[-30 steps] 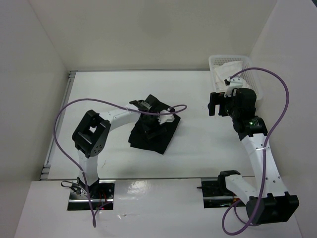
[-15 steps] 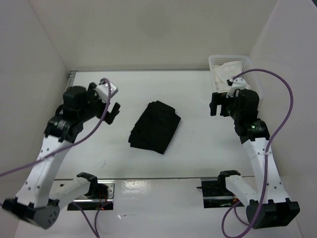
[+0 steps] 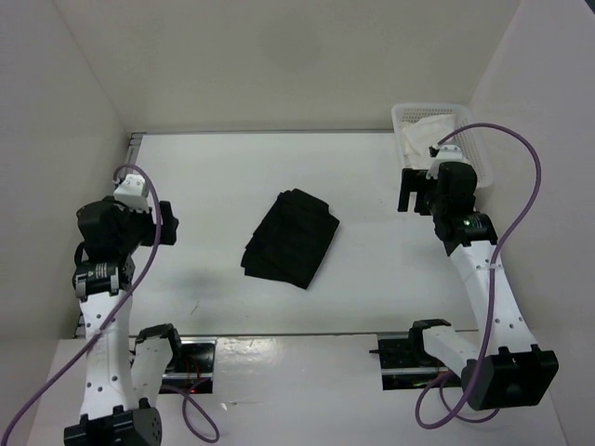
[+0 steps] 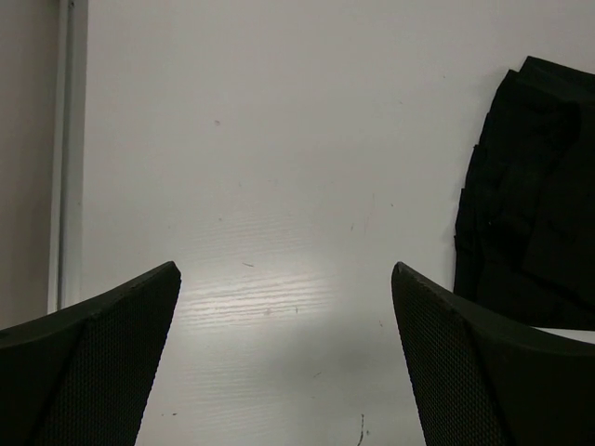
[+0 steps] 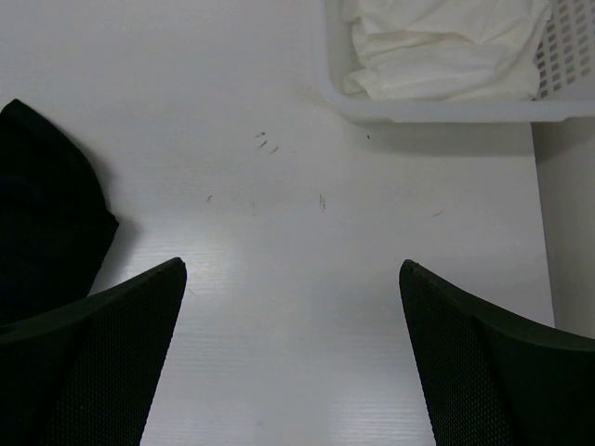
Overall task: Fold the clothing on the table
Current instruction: Fold the skirt
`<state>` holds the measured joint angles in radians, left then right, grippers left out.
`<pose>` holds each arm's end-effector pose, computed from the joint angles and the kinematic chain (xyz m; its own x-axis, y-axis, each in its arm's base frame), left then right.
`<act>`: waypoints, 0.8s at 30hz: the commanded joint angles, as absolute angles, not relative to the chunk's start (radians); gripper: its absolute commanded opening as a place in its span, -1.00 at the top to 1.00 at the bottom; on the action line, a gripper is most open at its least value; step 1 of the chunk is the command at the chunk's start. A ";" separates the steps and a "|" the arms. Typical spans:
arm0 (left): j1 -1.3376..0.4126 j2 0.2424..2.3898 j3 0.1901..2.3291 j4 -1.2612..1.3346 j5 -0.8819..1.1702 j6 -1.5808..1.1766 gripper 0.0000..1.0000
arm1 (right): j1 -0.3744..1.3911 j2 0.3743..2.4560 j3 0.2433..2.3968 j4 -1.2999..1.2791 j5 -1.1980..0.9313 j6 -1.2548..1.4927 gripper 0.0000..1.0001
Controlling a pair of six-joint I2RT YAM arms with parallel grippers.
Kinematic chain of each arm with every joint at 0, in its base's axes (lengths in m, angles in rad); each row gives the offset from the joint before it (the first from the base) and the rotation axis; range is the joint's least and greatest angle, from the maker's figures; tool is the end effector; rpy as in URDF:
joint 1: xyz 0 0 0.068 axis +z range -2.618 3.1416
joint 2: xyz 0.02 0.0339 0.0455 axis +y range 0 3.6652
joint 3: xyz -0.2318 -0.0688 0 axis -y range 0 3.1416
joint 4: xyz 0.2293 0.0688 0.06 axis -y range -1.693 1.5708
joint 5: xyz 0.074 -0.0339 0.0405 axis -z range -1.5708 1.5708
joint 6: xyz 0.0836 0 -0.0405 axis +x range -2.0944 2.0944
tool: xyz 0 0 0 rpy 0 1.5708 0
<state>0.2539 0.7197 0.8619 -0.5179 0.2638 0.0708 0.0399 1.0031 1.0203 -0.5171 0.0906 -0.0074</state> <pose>0.2069 0.0312 0.3014 -0.3548 -0.0215 -0.9347 0.0174 0.9994 -0.0296 0.2617 0.0029 0.2975 -0.4792 -0.0265 -0.8773 0.0361 0.9981 -0.0499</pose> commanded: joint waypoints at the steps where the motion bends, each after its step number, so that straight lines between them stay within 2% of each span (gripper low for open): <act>1: 0.301 0.785 0.887 -0.509 0.373 0.075 -1.00 | 0.031 1.037 1.039 -0.495 0.132 0.015 -0.99; 24: 0.301 0.810 0.896 -0.520 0.371 0.094 -1.00 | 0.031 1.026 1.029 -0.486 0.126 0.006 -0.99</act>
<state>0.2943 0.8223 0.8646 -0.5373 0.3462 0.0792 0.0383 1.0447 1.0203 -0.5186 0.1173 0.0032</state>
